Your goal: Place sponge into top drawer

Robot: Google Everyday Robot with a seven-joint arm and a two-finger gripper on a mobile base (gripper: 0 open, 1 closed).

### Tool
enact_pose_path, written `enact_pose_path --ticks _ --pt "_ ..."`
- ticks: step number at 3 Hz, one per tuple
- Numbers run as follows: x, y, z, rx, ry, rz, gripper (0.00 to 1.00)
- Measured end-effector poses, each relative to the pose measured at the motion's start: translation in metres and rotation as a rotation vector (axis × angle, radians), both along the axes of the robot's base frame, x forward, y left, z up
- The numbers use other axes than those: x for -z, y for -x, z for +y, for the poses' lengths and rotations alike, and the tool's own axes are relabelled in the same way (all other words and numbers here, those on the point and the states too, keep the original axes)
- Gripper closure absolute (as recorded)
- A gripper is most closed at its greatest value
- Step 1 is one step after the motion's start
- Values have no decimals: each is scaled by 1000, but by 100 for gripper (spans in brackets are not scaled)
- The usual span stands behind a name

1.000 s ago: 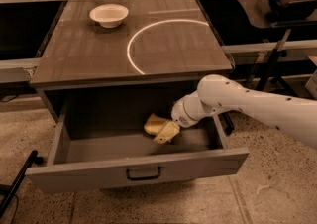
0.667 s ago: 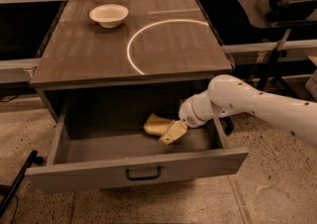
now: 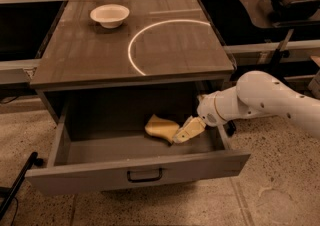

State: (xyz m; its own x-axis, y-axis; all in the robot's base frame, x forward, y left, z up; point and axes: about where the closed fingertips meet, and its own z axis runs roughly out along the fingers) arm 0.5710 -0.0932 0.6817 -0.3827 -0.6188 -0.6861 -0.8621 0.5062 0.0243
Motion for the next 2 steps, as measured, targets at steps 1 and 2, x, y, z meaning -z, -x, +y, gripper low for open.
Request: enact_pose_path --ticks 1,2 --pt "-22 4 -15 13 -20 -20 0" --pt "-41 7 -30 16 -39 -17 0"
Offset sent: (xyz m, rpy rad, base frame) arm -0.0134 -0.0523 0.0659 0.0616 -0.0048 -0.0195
